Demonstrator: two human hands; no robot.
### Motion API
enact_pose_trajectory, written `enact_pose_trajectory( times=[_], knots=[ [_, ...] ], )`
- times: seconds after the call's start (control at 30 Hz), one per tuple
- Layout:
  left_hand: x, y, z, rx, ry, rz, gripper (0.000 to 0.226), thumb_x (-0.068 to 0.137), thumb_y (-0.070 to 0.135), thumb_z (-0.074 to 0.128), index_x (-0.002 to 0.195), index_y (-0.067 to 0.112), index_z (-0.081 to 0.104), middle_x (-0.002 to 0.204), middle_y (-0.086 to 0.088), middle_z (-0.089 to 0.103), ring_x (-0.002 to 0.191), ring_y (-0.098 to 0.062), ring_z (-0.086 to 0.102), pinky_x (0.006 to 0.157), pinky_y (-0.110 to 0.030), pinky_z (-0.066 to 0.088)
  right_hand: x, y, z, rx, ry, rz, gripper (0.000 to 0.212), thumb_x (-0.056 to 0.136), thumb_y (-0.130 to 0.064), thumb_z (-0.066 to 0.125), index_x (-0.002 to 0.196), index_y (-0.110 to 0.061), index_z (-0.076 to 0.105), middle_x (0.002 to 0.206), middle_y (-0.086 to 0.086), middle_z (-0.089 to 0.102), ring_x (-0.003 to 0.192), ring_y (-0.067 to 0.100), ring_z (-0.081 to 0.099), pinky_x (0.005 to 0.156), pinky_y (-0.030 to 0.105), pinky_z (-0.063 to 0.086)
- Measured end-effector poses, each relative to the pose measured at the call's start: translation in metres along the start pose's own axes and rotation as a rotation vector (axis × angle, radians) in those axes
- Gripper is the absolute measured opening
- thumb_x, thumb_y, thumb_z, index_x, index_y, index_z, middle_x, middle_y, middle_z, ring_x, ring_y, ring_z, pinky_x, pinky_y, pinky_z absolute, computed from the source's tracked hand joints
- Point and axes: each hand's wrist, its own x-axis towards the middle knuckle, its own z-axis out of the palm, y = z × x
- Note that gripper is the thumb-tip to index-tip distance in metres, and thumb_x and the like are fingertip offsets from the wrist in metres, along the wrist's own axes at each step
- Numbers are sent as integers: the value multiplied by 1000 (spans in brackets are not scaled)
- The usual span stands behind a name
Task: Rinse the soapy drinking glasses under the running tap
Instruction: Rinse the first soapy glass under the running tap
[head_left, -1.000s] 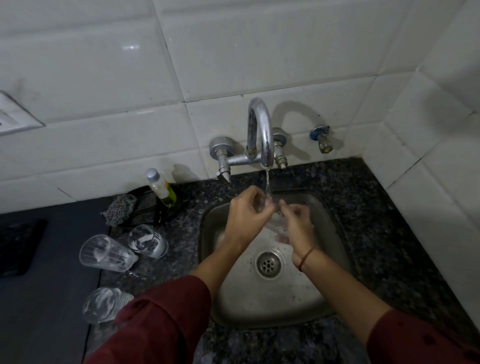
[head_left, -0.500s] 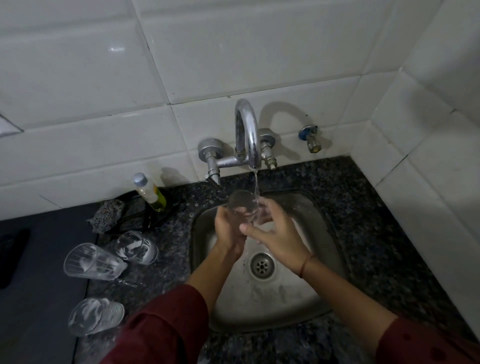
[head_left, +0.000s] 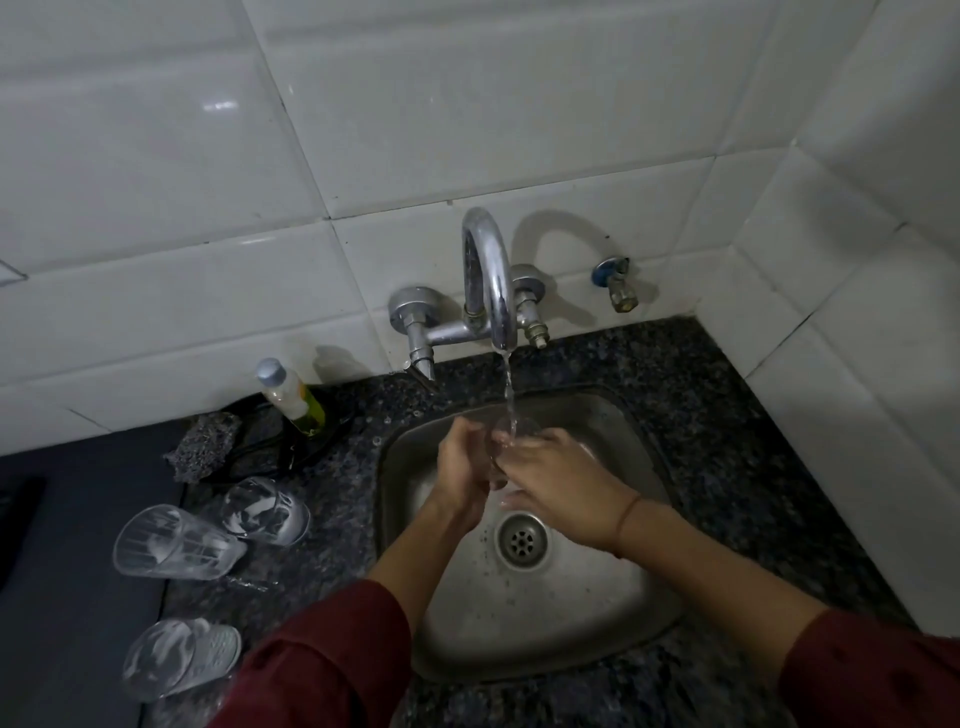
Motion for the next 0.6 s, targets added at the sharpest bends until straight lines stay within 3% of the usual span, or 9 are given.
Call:
enact_pose_trajectory(
  times=[0.07,0.13,0.2,0.27,0.33,0.43,0.53,0.6],
  knots=[
    [1,-2,1,50,-17,-35,41,99,33,38,73,12,61,64,-6,52,49,-17,43,44,-27,29,14,-3,-5,-20,-106,77,20,99,-30,58,113,-17,62,119,7,65,110,27,62,82,36,41],
    [1,-2,3,-4,30,2,38,100,30,41,78,10,64,66,-6,60,58,-18,55,51,-28,44,26,-5,-7,154,-111,215,15,97,-26,60,107,-16,66,112,7,67,105,27,64,76,32,40],
    [5,-8,5,-40,112,125,33,102,24,46,89,4,68,79,-11,67,73,-20,64,65,-31,52,37,-3,-6,440,-96,359,10,96,-18,60,98,-17,70,104,4,67,102,24,63,83,36,47],
    [8,-15,5,-6,192,214,29,103,19,48,92,-2,65,83,-17,60,75,-26,57,64,-34,49,39,-5,-8,550,-72,367,12,94,-9,58,96,-11,70,96,8,65,96,27,63,90,45,51],
    [10,-11,-1,30,249,155,32,100,19,46,81,-1,62,73,-16,53,63,-26,50,52,-29,40,33,-10,-7,341,-97,231,13,94,-8,56,97,-13,68,98,10,66,95,29,64,80,39,49],
    [7,3,-4,111,82,-44,36,100,28,40,76,11,60,64,-7,52,47,-15,44,40,-23,30,27,-14,-5,-12,-108,167,21,99,-15,52,115,-16,65,114,9,66,105,30,63,76,35,43],
    [8,-4,1,-18,149,86,36,102,25,45,74,13,64,67,-5,61,58,-14,57,53,-28,45,32,-13,-4,26,-37,189,17,98,-19,56,111,-19,67,111,6,68,105,28,64,75,33,43],
    [5,-7,4,-139,124,80,47,102,25,41,61,19,63,60,-2,54,53,-14,50,51,-30,36,33,-14,-6,20,-32,131,17,99,-17,54,110,-17,67,109,4,68,105,25,63,73,28,37]
  ],
)
